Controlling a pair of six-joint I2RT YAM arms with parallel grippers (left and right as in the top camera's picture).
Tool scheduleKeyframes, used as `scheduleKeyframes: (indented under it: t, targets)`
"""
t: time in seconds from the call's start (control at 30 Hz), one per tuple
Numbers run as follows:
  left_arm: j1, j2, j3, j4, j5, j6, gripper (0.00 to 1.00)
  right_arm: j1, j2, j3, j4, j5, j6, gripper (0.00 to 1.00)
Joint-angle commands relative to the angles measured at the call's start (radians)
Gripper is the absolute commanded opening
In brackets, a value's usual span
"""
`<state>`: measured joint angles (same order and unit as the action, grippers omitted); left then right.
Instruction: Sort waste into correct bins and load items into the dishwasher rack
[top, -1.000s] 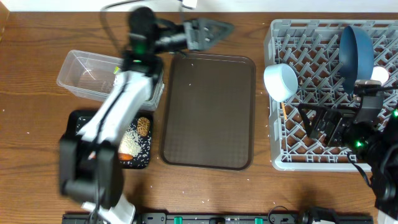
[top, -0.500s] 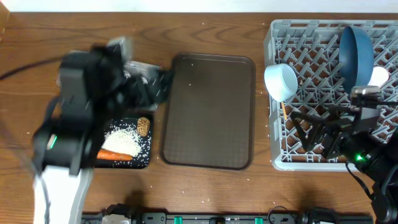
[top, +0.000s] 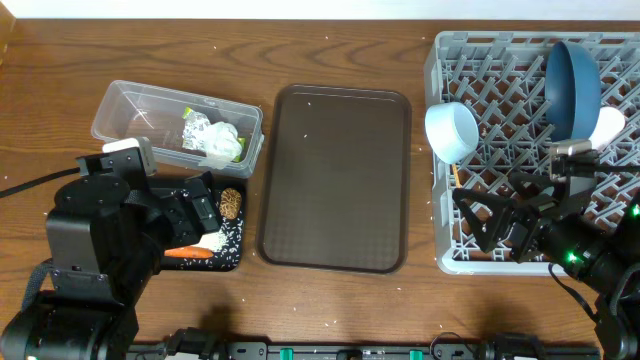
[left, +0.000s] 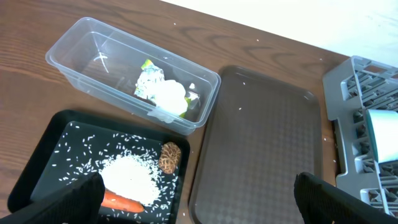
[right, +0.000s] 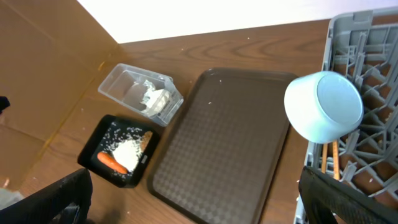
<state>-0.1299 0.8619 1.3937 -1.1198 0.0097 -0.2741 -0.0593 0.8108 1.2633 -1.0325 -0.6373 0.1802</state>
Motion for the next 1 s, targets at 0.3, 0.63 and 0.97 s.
scheduleKeyframes:
  t: [0.3,0.63,0.97]
  targets:
    - [0.000,0.000,0.005,-0.002,-0.029,0.019,0.98,0.010,-0.002,0.012,-0.065,0.073,0.101,0.99]
    - [0.000,0.000,0.005,-0.002,-0.029,0.019,0.98,0.084,-0.048,-0.054,0.010,0.126,-0.480,0.99]
    - [0.001,0.000,0.005,-0.002,-0.029,0.019,0.98,0.092,-0.389,-0.657,0.502,0.222,-0.536,0.99]
